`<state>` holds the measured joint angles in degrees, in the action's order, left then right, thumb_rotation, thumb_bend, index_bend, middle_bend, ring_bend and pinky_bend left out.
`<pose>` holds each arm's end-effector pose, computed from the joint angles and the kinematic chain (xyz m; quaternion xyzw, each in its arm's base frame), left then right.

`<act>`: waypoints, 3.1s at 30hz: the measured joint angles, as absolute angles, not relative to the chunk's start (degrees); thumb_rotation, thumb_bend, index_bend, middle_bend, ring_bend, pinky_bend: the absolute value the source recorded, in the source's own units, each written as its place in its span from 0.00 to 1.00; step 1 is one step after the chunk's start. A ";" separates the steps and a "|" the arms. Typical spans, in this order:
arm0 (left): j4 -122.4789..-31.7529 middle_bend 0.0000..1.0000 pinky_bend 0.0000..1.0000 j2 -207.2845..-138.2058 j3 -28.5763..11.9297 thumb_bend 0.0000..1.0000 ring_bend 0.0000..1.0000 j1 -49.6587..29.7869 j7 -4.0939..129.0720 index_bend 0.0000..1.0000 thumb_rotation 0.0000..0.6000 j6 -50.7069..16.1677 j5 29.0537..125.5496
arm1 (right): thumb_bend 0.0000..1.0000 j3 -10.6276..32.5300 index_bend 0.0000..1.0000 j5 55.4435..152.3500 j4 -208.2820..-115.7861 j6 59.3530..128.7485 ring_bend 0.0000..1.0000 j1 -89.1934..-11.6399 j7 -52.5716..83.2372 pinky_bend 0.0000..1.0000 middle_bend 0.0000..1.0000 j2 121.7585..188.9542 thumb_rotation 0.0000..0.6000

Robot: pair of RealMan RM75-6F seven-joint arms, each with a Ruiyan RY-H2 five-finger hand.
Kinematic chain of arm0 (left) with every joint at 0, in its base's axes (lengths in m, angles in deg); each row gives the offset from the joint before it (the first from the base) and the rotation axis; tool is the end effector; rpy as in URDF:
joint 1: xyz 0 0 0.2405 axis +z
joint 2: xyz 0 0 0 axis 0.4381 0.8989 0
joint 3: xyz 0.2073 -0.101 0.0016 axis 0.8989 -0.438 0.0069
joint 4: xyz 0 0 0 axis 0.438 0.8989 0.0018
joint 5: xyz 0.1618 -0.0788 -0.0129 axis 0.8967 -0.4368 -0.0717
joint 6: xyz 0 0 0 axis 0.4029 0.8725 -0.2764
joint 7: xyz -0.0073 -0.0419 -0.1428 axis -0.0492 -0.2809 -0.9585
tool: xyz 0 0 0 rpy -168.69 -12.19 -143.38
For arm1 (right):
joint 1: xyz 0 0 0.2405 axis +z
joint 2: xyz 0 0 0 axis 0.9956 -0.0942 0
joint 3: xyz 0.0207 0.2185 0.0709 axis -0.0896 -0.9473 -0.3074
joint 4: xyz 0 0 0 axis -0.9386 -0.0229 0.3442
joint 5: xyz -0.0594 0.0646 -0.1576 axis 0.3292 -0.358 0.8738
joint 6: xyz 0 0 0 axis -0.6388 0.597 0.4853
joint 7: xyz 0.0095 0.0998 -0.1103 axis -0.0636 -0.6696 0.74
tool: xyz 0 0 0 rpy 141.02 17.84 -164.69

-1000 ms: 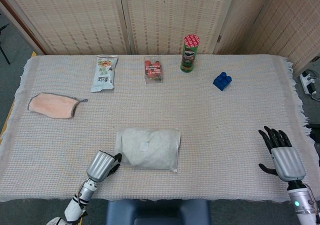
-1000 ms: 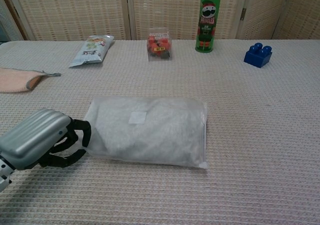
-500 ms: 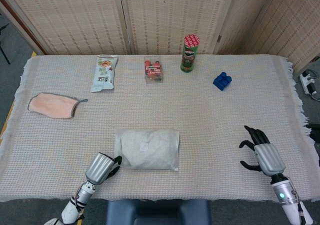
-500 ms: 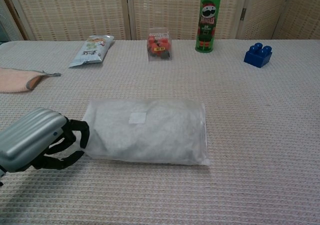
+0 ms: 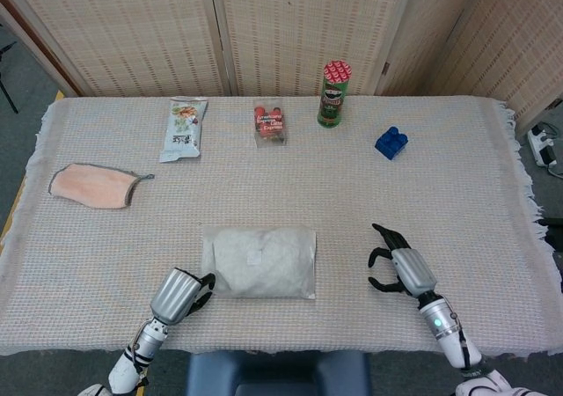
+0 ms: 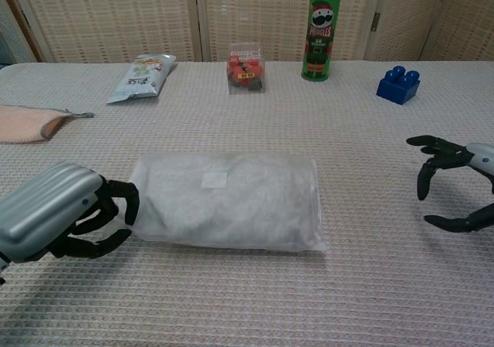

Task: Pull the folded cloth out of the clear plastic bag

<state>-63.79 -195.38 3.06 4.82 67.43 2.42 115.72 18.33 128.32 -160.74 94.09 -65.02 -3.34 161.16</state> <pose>-0.1809 0.2158 -0.0256 -0.7258 -0.2669 -0.4853 0.4079 -0.2453 -0.2415 0.0194 0.6200 -0.5427 0.4335 0.3648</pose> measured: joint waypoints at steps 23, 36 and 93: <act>-67.70 1.00 1.00 -194.13 2.64 0.50 1.00 4.54 69.34 0.74 1.00 2.03 115.48 | 0.23 12.10 0.51 118.99 -164.92 87.26 0.00 -58.03 0.54 0.00 0.02 167.35 1.00; -69.89 1.00 1.00 -193.34 1.44 0.50 1.00 3.77 70.54 0.74 1.00 1.03 114.64 | 0.23 11.11 0.51 115.69 -164.75 85.74 0.00 -55.97 5.05 0.00 0.02 169.14 1.00; -69.64 1.00 1.00 -192.68 0.28 0.49 1.00 3.20 70.24 0.75 1.00 0.77 113.39 | 0.63 9.45 0.71 115.98 -152.26 86.13 0.00 -51.25 -1.33 0.00 0.10 181.55 1.00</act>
